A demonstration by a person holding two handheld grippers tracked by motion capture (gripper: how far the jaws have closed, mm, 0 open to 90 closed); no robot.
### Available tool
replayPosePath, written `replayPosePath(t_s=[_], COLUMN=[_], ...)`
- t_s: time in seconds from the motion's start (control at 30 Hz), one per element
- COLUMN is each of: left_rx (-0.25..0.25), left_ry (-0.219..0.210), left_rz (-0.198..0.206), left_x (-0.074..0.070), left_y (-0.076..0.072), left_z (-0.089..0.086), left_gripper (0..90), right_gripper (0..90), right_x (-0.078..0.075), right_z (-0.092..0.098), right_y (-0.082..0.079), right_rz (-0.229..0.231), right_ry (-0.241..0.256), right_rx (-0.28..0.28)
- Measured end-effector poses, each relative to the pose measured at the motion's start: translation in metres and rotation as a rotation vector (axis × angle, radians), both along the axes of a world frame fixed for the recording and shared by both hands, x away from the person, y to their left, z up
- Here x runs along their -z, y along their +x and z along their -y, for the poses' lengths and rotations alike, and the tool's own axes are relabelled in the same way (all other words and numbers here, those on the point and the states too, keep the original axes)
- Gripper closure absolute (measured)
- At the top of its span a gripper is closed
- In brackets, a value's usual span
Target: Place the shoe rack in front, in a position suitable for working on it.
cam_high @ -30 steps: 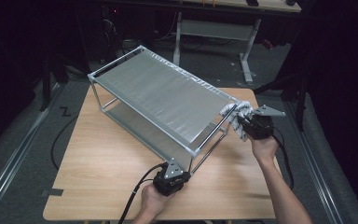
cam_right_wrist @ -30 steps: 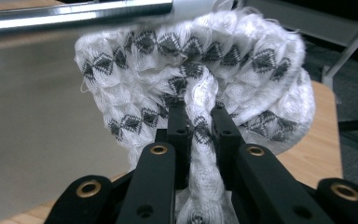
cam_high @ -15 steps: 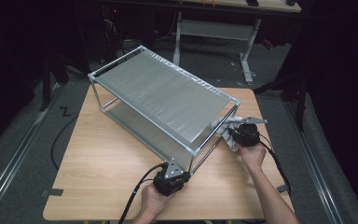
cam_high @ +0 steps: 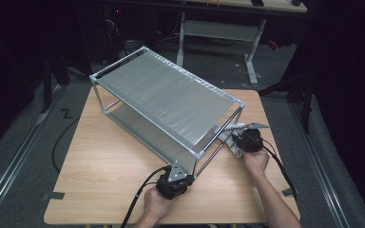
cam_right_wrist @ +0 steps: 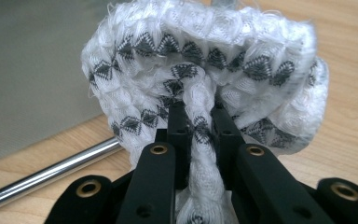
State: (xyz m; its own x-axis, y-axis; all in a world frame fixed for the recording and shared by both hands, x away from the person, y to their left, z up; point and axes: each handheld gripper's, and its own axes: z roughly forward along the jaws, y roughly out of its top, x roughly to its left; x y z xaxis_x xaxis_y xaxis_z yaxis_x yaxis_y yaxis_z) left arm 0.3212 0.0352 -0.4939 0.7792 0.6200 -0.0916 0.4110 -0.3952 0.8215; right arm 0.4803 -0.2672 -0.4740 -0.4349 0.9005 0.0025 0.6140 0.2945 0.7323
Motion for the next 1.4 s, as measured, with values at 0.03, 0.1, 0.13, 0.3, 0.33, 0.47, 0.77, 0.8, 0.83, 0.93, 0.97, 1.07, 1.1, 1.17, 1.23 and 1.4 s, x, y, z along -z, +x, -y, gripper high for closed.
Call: replayPosePath(t_s=[0.03,0.1,0.13,0.3,0.33,0.47,0.77,0.8,0.83,0.93,0.97,1.07,1.1,1.17,1.23,1.4], left_rx=[0.001,0.001,0.000,0.002,0.002,0.002,0.002,0.002,0.002,0.001,0.001,0.001,0.002,0.002,0.003,0.006], left_ry=[0.001,0.001,0.001,-0.001,0.000,-0.001,-0.001,0.000,-0.001,-0.001,-0.001,-0.001,0.000,-0.001,-0.002,-0.008], left_rz=[0.001,0.001,0.002,0.001,0.001,0.001,-0.002,-0.001,-0.001,-0.001,-0.001,-0.002,-0.002,-0.002,-0.002,-0.006], left_x=[0.000,0.000,0.000,0.000,0.000,0.000,0.000,0.000,0.000,0.000,0.000,0.000,0.000,0.000,0.001,0.001], left_y=[0.000,0.000,0.000,0.000,0.000,0.000,0.000,0.000,0.000,0.000,0.000,0.000,0.000,0.000,0.000,0.001], left_z=[0.000,0.000,0.000,0.001,0.001,0.001,0.001,0.001,0.001,0.001,0.001,0.001,0.001,0.001,0.001,0.001], left_gripper=[80.7,80.7,80.6,80.6,80.7,80.7,80.6,80.7,80.7,80.7,80.6,80.6,80.7,80.6,80.6,80.6], right_gripper=[81.9,81.9,81.9,81.9,81.9,81.9,81.8,81.9,81.8,81.9,81.9,81.8,81.9,81.8,81.8,81.8], right_x=[-0.002,-0.007,-0.011,-0.028,-0.031,-0.048,-0.078,-0.079,-0.079,-0.073,-0.070,-0.061,-0.057,-0.048,-0.040,-0.024], right_z=[0.001,0.004,0.006,0.014,0.015,0.017,0.016,0.016,0.015,0.013,0.012,0.010,0.009,0.008,0.006,0.002], right_y=[0.000,-0.002,-0.003,-0.007,-0.008,-0.011,-0.020,-0.020,-0.020,-0.019,-0.018,-0.014,-0.013,-0.010,-0.008,-0.003], right_rz=[0.008,0.022,0.029,0.073,0.082,0.124,0.205,0.207,0.208,0.193,0.187,0.165,0.157,0.131,0.105,0.063], right_ry=[0.003,0.014,0.029,0.062,0.062,0.069,0.065,0.067,0.062,0.050,0.047,0.035,0.031,0.028,0.019,0.002], right_rx=[0.000,-0.001,0.001,0.006,0.004,-0.004,-0.032,-0.034,-0.034,-0.033,-0.032,-0.029,-0.027,-0.021,-0.013,-0.006])
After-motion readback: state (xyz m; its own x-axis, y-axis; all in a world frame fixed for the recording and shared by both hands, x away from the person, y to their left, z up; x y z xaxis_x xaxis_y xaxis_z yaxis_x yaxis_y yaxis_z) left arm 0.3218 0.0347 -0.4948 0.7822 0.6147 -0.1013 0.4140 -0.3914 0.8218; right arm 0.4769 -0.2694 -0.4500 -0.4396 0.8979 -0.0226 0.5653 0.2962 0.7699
